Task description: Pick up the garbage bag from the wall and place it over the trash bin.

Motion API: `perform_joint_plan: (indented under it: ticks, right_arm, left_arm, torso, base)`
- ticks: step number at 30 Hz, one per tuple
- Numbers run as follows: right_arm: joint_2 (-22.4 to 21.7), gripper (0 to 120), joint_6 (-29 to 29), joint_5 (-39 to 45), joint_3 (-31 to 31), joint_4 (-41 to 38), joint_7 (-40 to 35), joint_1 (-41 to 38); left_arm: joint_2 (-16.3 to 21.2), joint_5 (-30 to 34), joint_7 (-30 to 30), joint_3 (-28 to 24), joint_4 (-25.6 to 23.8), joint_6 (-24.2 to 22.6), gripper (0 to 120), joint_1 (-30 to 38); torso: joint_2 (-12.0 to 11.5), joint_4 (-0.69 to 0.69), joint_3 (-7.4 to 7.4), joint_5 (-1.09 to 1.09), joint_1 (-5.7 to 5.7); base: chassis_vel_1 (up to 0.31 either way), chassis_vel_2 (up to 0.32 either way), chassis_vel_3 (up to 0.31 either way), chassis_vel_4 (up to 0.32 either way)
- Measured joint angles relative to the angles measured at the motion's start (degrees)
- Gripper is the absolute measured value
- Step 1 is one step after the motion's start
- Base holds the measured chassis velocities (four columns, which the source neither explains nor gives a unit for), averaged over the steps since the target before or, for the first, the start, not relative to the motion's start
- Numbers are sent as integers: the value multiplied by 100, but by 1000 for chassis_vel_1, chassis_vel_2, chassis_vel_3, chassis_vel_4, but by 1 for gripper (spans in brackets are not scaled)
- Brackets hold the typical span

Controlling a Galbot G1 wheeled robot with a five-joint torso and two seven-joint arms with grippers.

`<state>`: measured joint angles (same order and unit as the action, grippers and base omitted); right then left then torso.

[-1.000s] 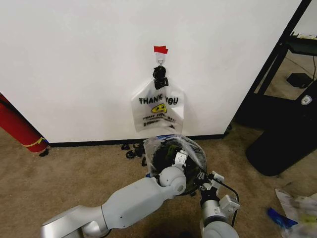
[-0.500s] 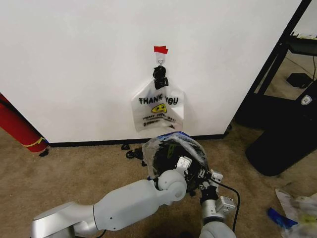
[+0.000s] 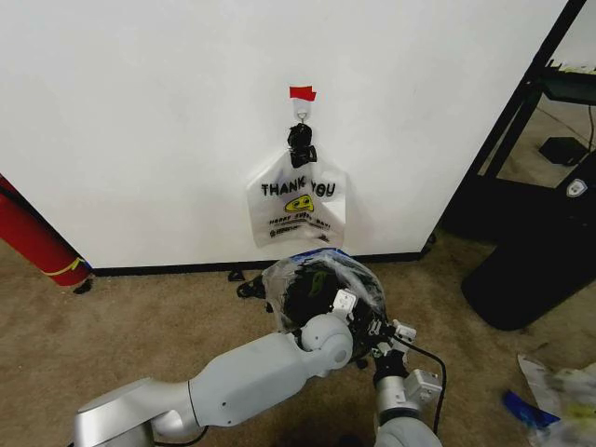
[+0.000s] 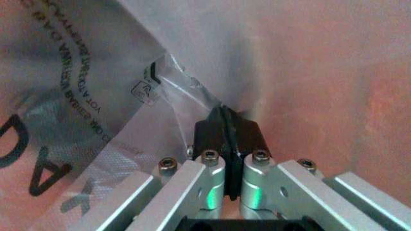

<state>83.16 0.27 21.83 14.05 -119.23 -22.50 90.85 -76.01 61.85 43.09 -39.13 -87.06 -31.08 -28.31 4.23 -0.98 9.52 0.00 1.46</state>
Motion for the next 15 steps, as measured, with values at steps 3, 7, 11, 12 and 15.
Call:
perform_joint_plan:
  ticks: [3,7,11,12,15]
  right_arm:
    - [-16,0,-15,73,26,5,-25,-11]
    - [-18,0,-26,169,61,30,-48,-53]
    - [10,0,-125,461,186,116,-163,-228]
    - [15,0,-163,564,218,130,-202,-263]
    - [17,0,-223,708,263,140,-257,-305]
  left_arm:
    - [44,15,-47,84,-107,103,0,-60]
    - [165,46,-37,164,-374,146,0,-77]
    - [594,198,-65,253,-1096,147,0,-76]
    - [757,236,-158,272,-1327,147,0,-89]
    - [968,246,-341,290,-1613,148,0,-131]
  torso:
    - [0,0,0,0,0]
    - [0,-1,0,0,0]
    - [0,0,0,-1,0]
    - [0,0,0,0,0]
    - [0,0,0,0,0]
  base:
    - [0,0,0,0]
    - [0,0,0,0]
    - [0,0,0,0]
    - [0,0,0,0]
    - [0,0,0,0]
